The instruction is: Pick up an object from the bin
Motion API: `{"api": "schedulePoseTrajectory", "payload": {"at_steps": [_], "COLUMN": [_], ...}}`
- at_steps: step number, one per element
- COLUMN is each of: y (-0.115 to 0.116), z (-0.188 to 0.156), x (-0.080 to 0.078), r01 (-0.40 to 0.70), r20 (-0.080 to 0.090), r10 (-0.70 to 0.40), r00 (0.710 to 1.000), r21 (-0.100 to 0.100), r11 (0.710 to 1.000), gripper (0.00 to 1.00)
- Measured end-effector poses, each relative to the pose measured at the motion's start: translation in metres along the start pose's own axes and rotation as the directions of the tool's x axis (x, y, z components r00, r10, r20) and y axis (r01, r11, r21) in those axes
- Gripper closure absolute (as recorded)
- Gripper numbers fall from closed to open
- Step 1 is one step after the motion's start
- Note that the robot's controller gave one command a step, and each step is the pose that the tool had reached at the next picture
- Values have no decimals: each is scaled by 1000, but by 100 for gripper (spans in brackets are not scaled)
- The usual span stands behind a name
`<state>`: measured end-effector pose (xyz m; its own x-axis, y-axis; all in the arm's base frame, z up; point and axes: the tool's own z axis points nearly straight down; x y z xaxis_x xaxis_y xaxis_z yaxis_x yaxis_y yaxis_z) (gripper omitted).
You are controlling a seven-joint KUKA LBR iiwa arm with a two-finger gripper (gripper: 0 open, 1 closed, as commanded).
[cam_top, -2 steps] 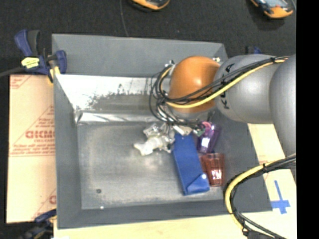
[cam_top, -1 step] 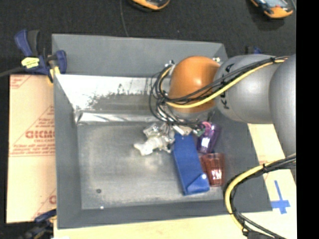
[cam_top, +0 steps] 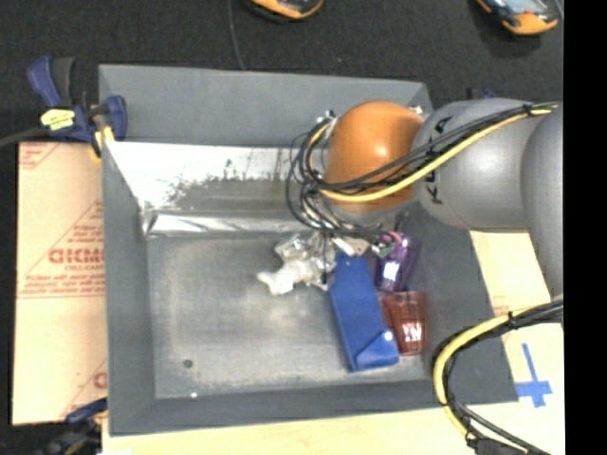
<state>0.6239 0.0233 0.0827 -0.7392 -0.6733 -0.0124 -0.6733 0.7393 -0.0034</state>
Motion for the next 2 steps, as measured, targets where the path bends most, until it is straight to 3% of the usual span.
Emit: {"api": "schedulePoseTrajectory", "payload": {"at_steps": [2], "y": [-2], "z": [-65], "x": [-2], "r01": [-3], "r20": [5], "r10": [3], "r00": [1000], "r21": [6], "r11": [1000], "gripper": [100]}}
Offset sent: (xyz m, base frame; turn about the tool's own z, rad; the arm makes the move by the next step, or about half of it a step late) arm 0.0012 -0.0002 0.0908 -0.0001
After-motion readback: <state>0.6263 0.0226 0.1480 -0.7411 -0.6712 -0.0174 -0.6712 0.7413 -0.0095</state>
